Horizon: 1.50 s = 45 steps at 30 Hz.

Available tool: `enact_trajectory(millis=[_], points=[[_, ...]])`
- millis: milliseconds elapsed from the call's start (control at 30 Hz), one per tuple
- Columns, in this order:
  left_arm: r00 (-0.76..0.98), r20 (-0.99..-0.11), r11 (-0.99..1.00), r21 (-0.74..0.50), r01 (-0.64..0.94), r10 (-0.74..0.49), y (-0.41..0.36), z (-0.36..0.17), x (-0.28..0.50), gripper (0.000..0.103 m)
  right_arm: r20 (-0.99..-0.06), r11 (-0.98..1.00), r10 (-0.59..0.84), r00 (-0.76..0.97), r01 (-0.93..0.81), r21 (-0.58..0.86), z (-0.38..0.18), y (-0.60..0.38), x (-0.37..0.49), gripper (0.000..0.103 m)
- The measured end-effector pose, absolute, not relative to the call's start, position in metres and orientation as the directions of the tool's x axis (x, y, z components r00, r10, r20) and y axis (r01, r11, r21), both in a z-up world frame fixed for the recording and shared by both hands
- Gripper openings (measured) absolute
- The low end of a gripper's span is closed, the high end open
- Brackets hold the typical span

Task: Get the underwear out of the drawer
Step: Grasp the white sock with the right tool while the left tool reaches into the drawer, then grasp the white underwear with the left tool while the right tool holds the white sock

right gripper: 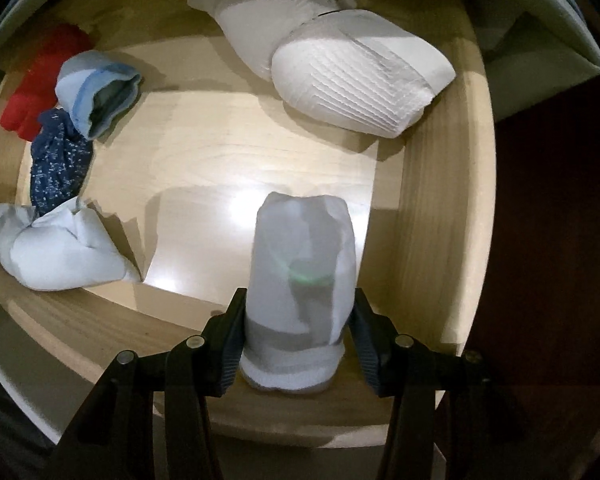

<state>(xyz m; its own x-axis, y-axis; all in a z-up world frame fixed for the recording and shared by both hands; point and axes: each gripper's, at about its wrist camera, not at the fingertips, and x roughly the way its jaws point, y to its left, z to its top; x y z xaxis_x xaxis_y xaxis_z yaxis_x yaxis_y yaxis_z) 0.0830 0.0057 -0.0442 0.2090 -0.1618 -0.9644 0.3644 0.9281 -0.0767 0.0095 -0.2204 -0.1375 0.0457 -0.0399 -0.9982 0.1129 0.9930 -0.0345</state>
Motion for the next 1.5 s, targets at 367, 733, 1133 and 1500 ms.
enact_trajectory(millis=[367,733,1133,1500], points=[[0.065,-0.994,0.772,-0.023,0.635,-0.083,-0.041,-0.055,0.074,0.051,-0.993,0.993,-0.054,0.108,0.107,-0.042,-0.132,-0.212,-0.011,0.046],[-0.091,-0.996,0.695,-0.082,0.715,-0.024,-0.070,-0.091,0.082,0.061,-0.992,0.993,-0.048,0.121,0.115,-0.034,-0.128,-0.215,-0.002,0.046],[-0.088,-0.995,0.790,-0.085,0.608,-0.039,-0.048,-0.119,0.107,0.082,-0.991,0.993,-0.045,0.124,0.118,-0.030,-0.122,-0.223,0.007,0.046],[-0.082,-0.995,0.879,-0.090,0.469,-0.058,-0.023,-0.126,0.123,0.086,-0.991,0.992,-0.040,0.128,0.121,-0.025,-0.121,-0.226,0.009,0.045]])
